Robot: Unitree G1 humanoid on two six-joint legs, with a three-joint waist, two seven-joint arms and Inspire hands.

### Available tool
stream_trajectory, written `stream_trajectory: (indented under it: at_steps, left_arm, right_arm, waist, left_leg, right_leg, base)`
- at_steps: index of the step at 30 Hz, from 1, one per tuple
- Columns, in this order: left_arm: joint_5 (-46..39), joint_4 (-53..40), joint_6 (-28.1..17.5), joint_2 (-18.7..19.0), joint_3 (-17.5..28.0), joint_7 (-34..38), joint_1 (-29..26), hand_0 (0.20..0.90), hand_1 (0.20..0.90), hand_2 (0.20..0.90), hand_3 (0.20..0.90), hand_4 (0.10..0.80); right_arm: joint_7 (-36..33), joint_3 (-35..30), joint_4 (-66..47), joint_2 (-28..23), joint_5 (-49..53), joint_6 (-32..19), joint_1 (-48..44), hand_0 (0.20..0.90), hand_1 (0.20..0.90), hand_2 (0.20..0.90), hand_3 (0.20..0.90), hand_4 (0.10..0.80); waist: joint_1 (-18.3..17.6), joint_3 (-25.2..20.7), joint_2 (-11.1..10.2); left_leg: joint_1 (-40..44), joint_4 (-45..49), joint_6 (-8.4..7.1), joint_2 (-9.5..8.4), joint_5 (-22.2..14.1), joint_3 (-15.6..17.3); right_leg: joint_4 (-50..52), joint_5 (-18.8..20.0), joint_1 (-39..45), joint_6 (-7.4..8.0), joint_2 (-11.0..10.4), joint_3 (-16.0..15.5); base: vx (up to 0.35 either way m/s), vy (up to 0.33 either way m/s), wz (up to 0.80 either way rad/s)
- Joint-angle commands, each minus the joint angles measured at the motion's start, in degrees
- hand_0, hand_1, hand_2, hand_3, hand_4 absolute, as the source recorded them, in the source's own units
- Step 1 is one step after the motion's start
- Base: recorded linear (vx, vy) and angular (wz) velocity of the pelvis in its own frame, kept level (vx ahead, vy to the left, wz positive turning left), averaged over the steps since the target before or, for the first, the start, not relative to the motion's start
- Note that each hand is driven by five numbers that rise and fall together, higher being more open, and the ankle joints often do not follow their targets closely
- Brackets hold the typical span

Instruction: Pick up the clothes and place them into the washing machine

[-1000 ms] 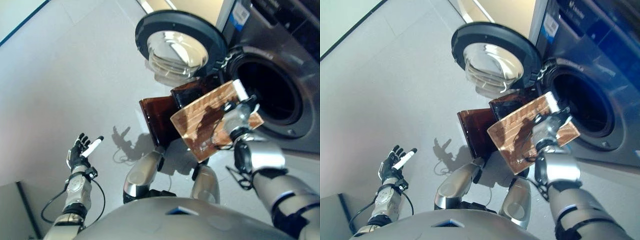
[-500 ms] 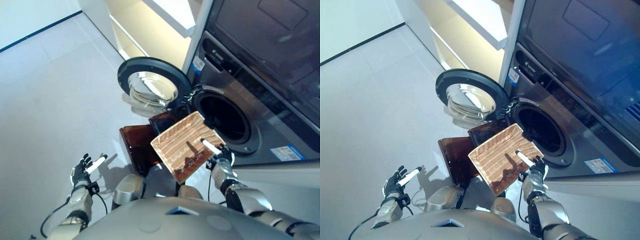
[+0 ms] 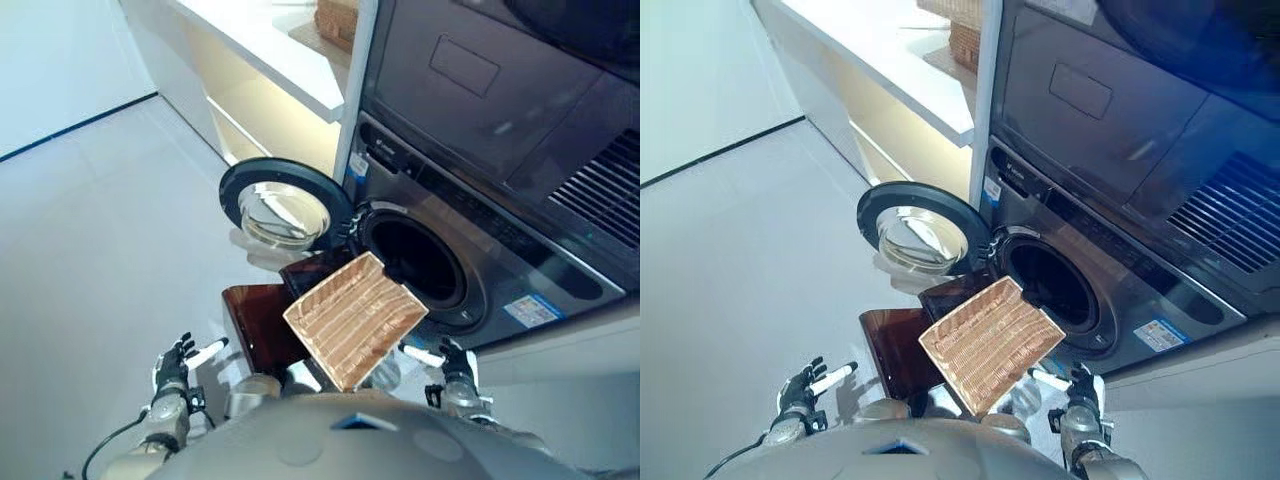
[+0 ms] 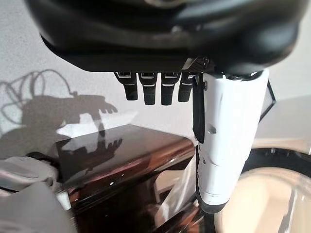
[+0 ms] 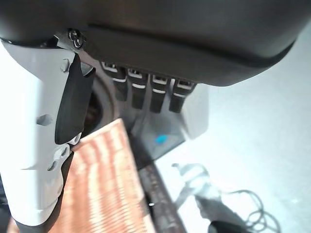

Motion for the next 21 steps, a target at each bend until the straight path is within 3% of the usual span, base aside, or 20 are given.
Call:
stream_trajectory:
  at_steps: [1, 4, 5, 8, 9, 10, 12, 14, 16, 21]
  left_arm:
    - [1.70, 0.11, -2.77, 2.34, -0.47, -0.16, -3.47, 0.900, 0.900, 0.900, 0.900, 0.800]
    - [1.39, -0.38, -2.74, 2.59, -0.76, -0.34, -3.46, 0.900, 0.900, 0.900, 0.900, 0.800]
    - [1.43, -0.35, -2.68, 2.59, -1.08, -0.26, -3.70, 0.900, 0.900, 0.900, 0.900, 0.800]
    - [1.87, -0.26, -2.68, 2.04, -1.94, 0.05, -4.27, 0.900, 0.900, 0.900, 0.900, 0.800]
    - [2.29, -0.10, -2.52, 1.43, -2.81, 0.36, -5.45, 0.900, 0.900, 0.900, 0.900, 0.800]
    - [2.30, -0.08, -2.53, 1.42, -2.80, 0.37, -5.49, 0.900, 0.900, 0.900, 0.900, 0.800]
    - [2.81, -0.06, -2.65, 0.89, -3.43, 0.75, -5.67, 0.900, 0.900, 0.900, 0.900, 0.800]
    - [3.15, 0.17, -2.44, 0.44, -4.23, 0.99, -6.12, 0.900, 0.900, 0.900, 0.900, 0.800]
    - [3.40, 0.37, -2.35, 0.17, -5.04, 1.10, -7.03, 0.900, 0.900, 0.900, 0.900, 0.800]
    - [3.54, -0.42, -2.38, -0.72, -6.89, 0.73, -8.34, 0.900, 0.900, 0.900, 0.900, 0.800]
  right_arm:
    - [-2.55, 1.69, -2.50, -3.17, -5.61, -0.97, 0.26, 0.900, 0.900, 0.900, 0.900, 0.800]
    - [-3.45, 3.44, -1.66, -3.20, -9.10, -0.20, 0.64, 0.900, 0.900, 0.900, 0.900, 0.800]
    - [-3.65, 3.94, -1.43, -3.22, -10.05, -0.17, 0.93, 0.900, 0.900, 0.900, 0.900, 0.800]
    - [-4.52, 4.26, -1.05, -3.33, -10.83, -0.09, 0.84, 0.900, 0.900, 0.900, 0.900, 0.800]
    - [-5.34, 3.70, -1.01, -4.10, -10.28, -0.35, -0.17, 0.900, 0.900, 0.900, 0.900, 0.800]
    - [-5.34, 3.69, -0.98, -4.11, -10.27, -0.36, -0.22, 0.900, 0.900, 0.900, 0.900, 0.800]
    - [-5.64, 3.54, -1.25, -4.54, -9.68, -0.47, -0.80, 0.900, 0.900, 0.900, 0.900, 0.800]
    - [-5.64, 2.74, -1.71, -4.36, -8.04, -0.61, -0.74, 0.900, 0.900, 0.900, 0.900, 0.800]
    - [-5.60, 2.10, -2.07, -4.17, -7.01, -0.73, -0.39, 0.900, 0.900, 0.900, 0.900, 0.800]
    - [-5.64, 1.00, -2.04, -3.83, -5.99, -0.64, 0.49, 0.900, 0.900, 0.900, 0.900, 0.800]
  waist:
    - [0.79, -1.49, -0.35]
    - [0.89, -0.86, -0.24]
    - [0.96, -0.32, 0.00]
    - [0.78, -0.06, 0.22]
    - [0.03, 1.38, -0.36]
    - [0.05, 1.50, -0.35]
    - [-1.00, 1.96, -1.60]
    - [-3.61, 1.00, -2.97]
    - [-5.07, 0.52, -3.37]
    - [-7.42, -1.65, -2.68]
  left_leg:
    - [-2.30, 3.29, -3.11, -0.12, -0.50, 1.18]
    - [-2.83, 4.03, -4.25, 1.37, 0.61, -0.11]
    - [-3.98, 3.31, -5.50, 2.34, 2.52, -1.46]
    - [-6.23, 2.41, -6.67, 3.11, 4.49, -2.81]
    - [-8.27, 5.65, -6.12, 3.16, 3.52, 0.21]
    - [-8.32, 6.03, -6.09, 3.12, 3.23, 0.23]
    - [-7.84, 11.31, -5.03, 3.91, -0.62, 6.28]
    - [-3.74, 16.18, -4.26, 7.54, -3.47, 15.28]
    - [-1.14, 21.71, -4.23, 8.99, -4.98, 16.76]
    - [4.69, 19.31, -4.33, 7.35, -6.71, 15.80]
  right_leg:
    - [2.74, 1.24, -3.54, -0.76, 2.88, 0.75]
    - [2.77, 0.75, -2.66, -1.73, 4.67, 0.47]
    - [1.63, 0.89, -2.51, -2.17, 5.68, 0.01]
    - [-0.67, 1.18, -2.38, -2.35, 5.94, -1.09]
    - [-1.36, 2.32, -2.99, -2.26, 4.71, -2.02]
    - [-1.34, 2.25, -2.88, -2.24, 4.70, -2.00]
    - [-0.82, 3.18, -4.25, -2.02, 3.06, -2.97]
    - [0.38, 3.51, -6.05, -2.28, 1.88, -4.88]
    - [1.12, 3.49, -6.60, -2.46, 1.71, -6.28]
    - [1.81, 4.23, -8.39, -1.65, 1.81, -7.74]
  base:
    - [-0.073, -0.141, -0.05]
    - [-0.132, -0.183, -0.02]
    - [-0.159, -0.169, 0.05]
    - [-0.250, -0.124, 0.40]
    - [-0.199, -0.037, 0.54]
    - [-0.287, -0.044, 0.74]
    - [-0.192, -0.020, 0.61]
    - [-0.233, -0.024, 0.30]
    - [-0.136, -0.004, 0.63]
    - [-0.056, 0.085, 0.52]
